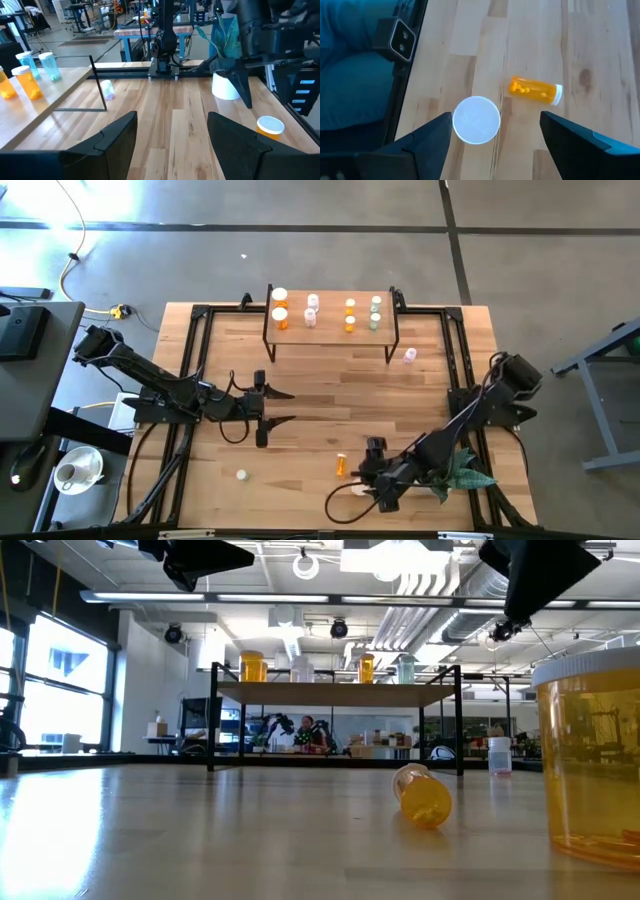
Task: Pick and place medicine bottles onto shelf by color
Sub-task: Put the large orange pill bottle on the shelf aligned with the other large orange pill bottle
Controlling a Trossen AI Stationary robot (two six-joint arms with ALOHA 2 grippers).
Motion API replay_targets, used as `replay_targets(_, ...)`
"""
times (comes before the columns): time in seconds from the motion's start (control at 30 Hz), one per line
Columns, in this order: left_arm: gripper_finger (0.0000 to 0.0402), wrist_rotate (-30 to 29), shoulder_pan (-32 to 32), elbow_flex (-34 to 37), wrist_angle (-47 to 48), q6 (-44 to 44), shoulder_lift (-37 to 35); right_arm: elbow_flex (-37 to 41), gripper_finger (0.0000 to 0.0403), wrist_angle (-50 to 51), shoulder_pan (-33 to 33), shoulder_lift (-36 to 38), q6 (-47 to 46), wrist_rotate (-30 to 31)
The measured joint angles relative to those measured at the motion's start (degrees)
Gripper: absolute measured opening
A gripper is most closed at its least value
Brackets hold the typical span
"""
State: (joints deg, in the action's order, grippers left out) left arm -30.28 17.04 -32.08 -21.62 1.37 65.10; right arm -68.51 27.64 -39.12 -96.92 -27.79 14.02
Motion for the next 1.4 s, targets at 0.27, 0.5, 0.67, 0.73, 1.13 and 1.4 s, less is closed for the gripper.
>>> replay_targets(0.27, 0.0232, -0.04, 0.00, 0.00, 0.01, -0.01, 0.00, 0.00, 0.0293, -2.45, -0.71, -3.97, 0.90, 0.65)
replay_targets(0.5, 0.0232, -0.15, -0.02, 0.00, 0.01, -0.02, 0.00, -0.04, 0.0293, -2.92, -0.71, -6.40, 1.07, 0.78)
replay_targets(0.67, 0.0232, -0.15, -0.01, 0.00, 0.08, -0.02, 0.00, 0.00, 0.0293, -3.52, -0.80, -7.04, 1.09, 0.07)
replay_targets(0.73, 0.0232, -0.15, 0.00, 0.00, 0.34, -0.02, 0.00, 0.00, 0.0293, -4.59, -0.78, -6.97, 1.09, 0.17)
replay_targets(1.13, 0.0232, -0.15, -0.01, 0.00, 0.65, -0.02, 0.02, 0.00, 0.0293, -5.22, -0.78, -6.95, 1.27, 1.81)
replay_targets(1.4, 0.0232, -0.13, 0.00, 0.00, 0.87, -0.02, 0.02, 0.00, 0.0293, -5.22, -0.76, -6.95, 2.38, 4.88)
